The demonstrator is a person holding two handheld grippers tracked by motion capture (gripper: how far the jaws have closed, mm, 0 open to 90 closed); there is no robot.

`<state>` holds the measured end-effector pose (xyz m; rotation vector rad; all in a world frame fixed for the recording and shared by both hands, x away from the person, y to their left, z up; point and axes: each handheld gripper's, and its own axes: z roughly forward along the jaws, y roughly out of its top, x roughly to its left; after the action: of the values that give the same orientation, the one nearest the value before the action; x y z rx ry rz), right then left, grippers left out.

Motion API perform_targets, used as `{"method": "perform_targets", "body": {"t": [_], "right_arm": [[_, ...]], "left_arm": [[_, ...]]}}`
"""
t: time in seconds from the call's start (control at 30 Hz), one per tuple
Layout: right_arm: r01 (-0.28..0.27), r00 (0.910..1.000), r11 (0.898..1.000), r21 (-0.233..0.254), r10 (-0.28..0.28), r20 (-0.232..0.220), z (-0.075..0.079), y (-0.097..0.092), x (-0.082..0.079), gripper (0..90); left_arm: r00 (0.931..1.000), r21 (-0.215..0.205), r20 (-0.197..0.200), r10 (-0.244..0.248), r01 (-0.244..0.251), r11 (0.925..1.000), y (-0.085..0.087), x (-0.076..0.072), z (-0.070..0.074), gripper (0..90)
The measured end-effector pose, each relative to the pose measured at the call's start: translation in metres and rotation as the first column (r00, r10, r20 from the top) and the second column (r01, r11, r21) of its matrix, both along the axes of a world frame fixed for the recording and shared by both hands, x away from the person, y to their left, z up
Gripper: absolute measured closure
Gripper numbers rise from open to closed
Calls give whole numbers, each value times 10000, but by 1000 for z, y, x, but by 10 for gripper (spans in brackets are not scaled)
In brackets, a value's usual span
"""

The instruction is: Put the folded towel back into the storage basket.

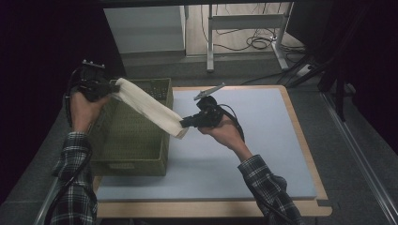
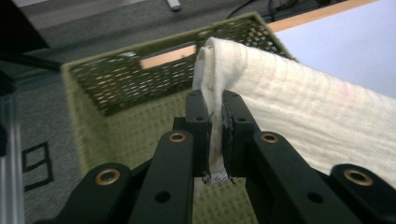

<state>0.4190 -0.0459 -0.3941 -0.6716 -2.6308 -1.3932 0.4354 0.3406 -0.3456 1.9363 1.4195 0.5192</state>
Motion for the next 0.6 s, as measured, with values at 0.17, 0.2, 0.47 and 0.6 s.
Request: {"method": "perform_targets", "body": {"t": [0.17, 0.2, 0.47, 0.6], "right_arm": [[-266, 9996, 9996, 101, 266, -62, 0, 20, -1, 817], [-310, 9995, 9995, 115, 311, -103, 0, 26, -2, 817], [-375, 9989, 9991, 200, 380, -268, -8, 58, -6, 816], [-358, 9988, 9993, 72, 360, -347, -16, 73, -9, 815]], "left_arm": [[9992, 99, 31, 396, -396, 9992, 19, -10, 4, 831], [9988, 110, 32, 480, -480, 9988, 22, -11, 5, 831], [9955, 461, -111, 937, -931, 9946, 43, -14, 4, 831], [9941, 831, -268, 1055, -1030, 9912, 48, -8, 0, 832]]}}
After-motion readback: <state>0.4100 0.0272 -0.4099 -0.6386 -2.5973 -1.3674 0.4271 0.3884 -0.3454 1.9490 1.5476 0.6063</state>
